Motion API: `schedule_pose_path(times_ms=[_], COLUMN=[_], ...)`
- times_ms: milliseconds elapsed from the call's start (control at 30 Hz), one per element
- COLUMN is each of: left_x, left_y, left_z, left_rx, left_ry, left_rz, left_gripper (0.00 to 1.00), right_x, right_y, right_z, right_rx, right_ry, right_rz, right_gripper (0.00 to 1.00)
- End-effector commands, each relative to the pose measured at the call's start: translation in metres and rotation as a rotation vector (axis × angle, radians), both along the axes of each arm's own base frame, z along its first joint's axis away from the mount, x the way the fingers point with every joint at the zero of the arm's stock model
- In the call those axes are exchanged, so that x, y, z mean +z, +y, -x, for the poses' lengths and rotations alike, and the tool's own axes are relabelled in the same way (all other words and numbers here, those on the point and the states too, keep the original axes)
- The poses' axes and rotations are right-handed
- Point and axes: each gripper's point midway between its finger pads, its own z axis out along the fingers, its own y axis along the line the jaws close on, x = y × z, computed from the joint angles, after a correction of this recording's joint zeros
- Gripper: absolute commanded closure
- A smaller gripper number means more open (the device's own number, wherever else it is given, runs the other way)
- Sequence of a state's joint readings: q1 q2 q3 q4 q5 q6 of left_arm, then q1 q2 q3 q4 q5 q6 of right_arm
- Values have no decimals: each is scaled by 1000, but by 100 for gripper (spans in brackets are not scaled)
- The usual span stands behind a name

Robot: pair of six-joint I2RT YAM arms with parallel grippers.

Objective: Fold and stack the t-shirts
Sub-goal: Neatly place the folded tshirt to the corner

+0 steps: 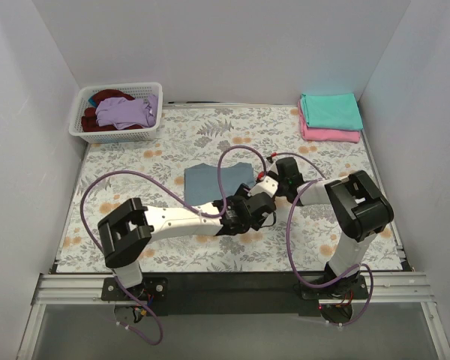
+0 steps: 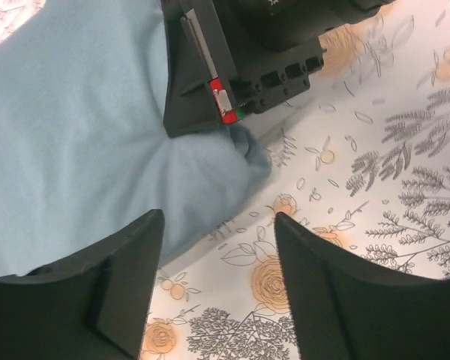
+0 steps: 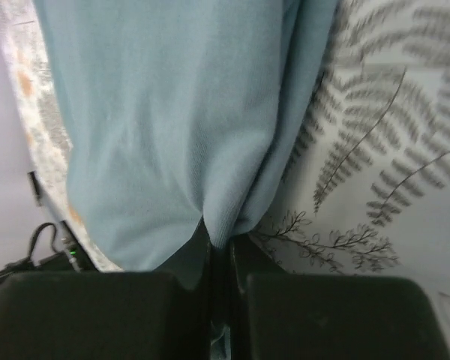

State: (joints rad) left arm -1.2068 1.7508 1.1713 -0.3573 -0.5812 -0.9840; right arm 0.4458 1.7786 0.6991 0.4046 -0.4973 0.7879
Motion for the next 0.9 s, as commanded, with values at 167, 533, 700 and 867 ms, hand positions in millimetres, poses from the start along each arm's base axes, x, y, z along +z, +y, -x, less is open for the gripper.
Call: schedule_pose_path(times_ms=[167,533,700,867], left_x=[87,52,35,12], left_y=[76,242,280,291], left_z=[-82,-143,-147,-148], left_rx=[217,719,889,942], left_ry=[-33,8,-10,55], left_rz=[241,285,130,93], left_gripper=[26,14,10,9], right_x=[21,74,86,118], right_y=[-49,-107,-142,-166], right_z=[-76,-205,-256,-303], right_rx=[94,47,21,-54], right_ry=[-274,-466,-527,-613], right_rz=[531,989,1167,1281], right_gripper=[99,99,99,99])
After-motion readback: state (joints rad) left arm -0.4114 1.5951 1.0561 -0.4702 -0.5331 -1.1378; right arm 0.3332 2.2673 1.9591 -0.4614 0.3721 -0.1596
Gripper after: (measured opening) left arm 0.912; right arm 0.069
